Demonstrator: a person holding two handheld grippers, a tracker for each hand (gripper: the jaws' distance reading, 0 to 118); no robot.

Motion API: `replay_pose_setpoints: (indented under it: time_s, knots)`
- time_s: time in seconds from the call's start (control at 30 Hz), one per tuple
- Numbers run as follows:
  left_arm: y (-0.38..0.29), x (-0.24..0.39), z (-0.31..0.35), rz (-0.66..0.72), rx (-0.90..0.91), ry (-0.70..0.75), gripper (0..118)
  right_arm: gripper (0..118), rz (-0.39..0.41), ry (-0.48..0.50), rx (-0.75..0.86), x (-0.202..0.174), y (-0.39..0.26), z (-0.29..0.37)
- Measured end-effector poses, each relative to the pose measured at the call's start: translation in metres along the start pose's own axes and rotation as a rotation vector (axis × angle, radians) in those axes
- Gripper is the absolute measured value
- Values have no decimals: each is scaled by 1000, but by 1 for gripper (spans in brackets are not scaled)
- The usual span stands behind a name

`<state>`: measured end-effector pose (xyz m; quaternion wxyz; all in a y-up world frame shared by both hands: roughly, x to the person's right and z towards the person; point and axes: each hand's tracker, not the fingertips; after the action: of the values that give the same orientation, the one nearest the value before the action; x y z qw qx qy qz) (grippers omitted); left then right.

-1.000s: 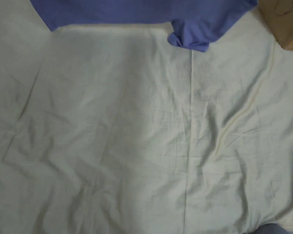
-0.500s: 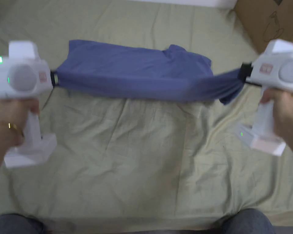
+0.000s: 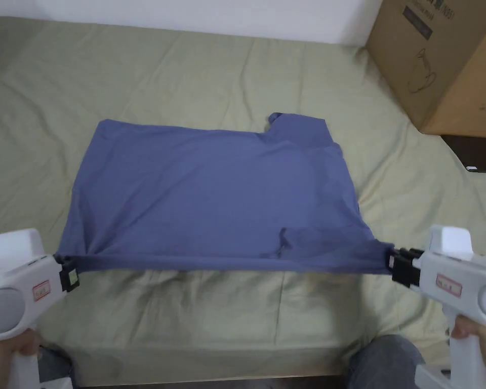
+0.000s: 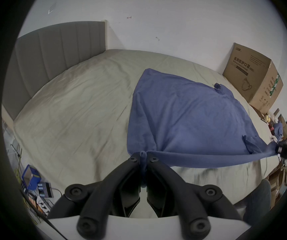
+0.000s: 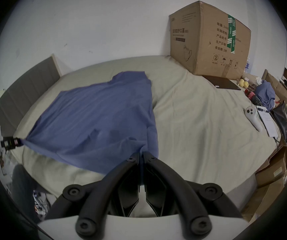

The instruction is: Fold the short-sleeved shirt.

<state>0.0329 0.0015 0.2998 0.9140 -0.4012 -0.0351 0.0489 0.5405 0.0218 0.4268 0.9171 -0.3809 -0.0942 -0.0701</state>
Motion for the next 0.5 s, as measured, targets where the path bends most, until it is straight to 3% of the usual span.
replay_pose_setpoints:
  time_s: [0.13, 0.17, 0.2, 0.23, 0.27, 0.3, 0.33, 0.37, 0.5]
  knots:
    - [-10, -5, 7, 38, -38, 13, 6, 2, -11, 6, -16, 2, -25, 4]
    - [-11, -6, 9, 37, -44, 15, 14, 2, -23, 7, -21, 3, -28, 5]
    - [-12, -7, 11, 29, -48, 32, 31, 4, -39, 11, -30, 4, -30, 5]
    - [-12, -9, 13, 14, -50, 40, 49, 12, -59, 12, -42, 13, -32, -1]
    - [-15, -11, 15, 1, -52, 60, 70, 32, -66, 5, -43, 16, -32, 0]
    - [-13, -16, 17, 6, -44, 73, 94, 74, -65, -4, -46, 18, -30, 2]
    - [-9, -21, 20, 23, -32, 84, 107, 99, -56, -23, -62, 20, -26, 4]
    - [-3, -27, 25, 46, -6, 96, 113, 109, -48, -38, -71, 17, -21, 8]
    - [27, -31, 57, 79, 198, 75, 115, 109, -1, -83, 95, 7, 12, 43]
